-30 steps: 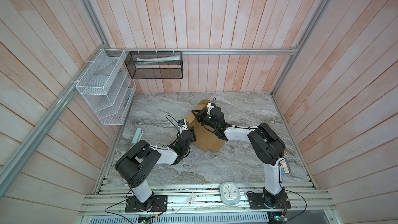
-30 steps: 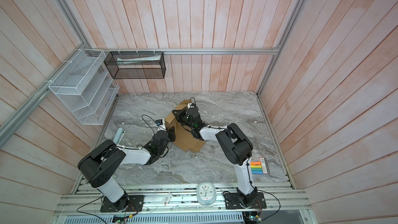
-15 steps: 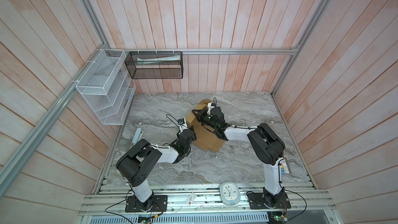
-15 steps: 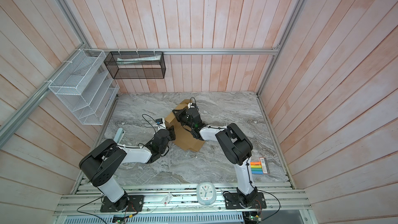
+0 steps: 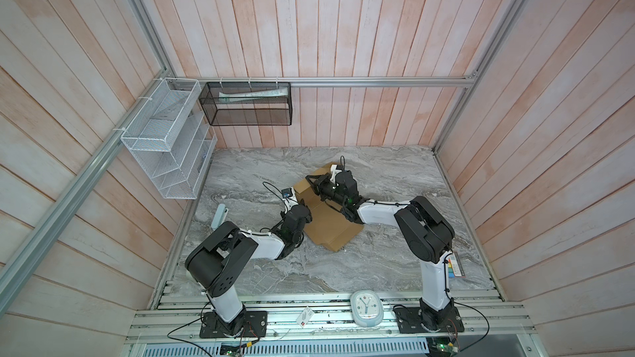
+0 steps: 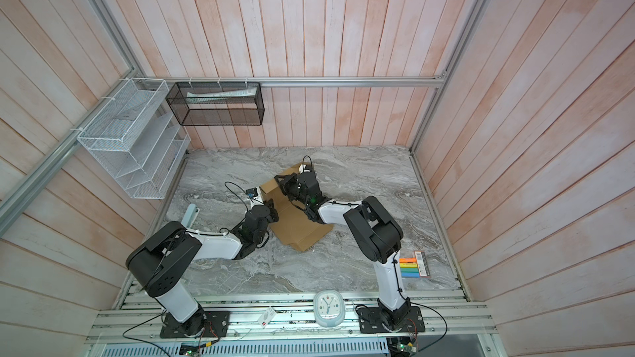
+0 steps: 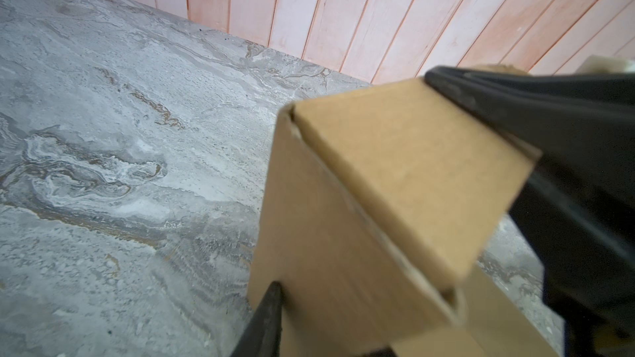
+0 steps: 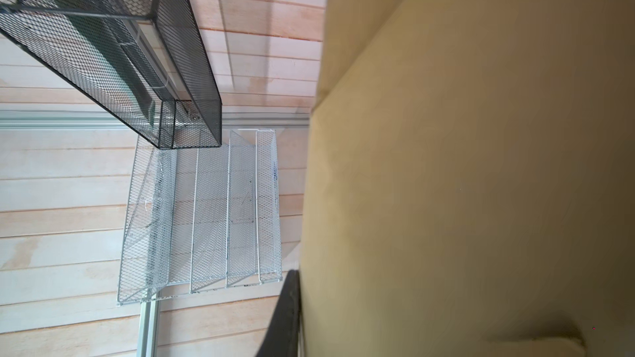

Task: Assemble paper box
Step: First fold the bottom flaps of a flat cardboard box at the center of the table.

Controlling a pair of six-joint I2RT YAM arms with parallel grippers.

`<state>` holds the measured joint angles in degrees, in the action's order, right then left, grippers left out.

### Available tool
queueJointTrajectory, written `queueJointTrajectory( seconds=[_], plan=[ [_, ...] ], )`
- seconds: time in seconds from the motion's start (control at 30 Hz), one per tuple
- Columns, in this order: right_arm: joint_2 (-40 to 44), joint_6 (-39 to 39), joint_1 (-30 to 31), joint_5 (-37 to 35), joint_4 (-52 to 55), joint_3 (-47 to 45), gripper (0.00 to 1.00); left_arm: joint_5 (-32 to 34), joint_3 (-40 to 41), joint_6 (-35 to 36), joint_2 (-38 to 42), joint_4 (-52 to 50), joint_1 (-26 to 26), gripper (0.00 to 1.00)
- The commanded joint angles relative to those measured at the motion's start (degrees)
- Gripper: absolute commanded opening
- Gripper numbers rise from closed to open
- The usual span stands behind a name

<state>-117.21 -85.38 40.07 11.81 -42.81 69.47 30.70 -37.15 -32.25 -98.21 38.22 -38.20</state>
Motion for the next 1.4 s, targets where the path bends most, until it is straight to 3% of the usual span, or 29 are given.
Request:
queueJointTrajectory(
  seconds=[0.0, 0.63, 1.07, 1.37],
  plan=[
    [0.3, 0.4, 1.3, 2.6, 2.4, -0.3, 0.14, 0.7, -1.7, -0.4, -0.8, 1.4, 0.1, 0.27],
    [9.5, 3.6, 1.6, 0.5, 2.8, -6.1, 0.42, 2.5, 1.1, -2.1, -0.1, 0.5, 0.1, 0.10],
    [17.3, 4.4, 2.5, 0.8, 0.9, -16.4, 0.48, 5.1, 2.7, -1.8, 2.9, -1.7, 0.1, 0.03],
    [28.1, 15.2, 2.6, -1.7, 9.3, -22.4, 0.48, 6.0, 4.1, -0.5, 5.4, -3.2, 0.1, 0.00]
  ],
)
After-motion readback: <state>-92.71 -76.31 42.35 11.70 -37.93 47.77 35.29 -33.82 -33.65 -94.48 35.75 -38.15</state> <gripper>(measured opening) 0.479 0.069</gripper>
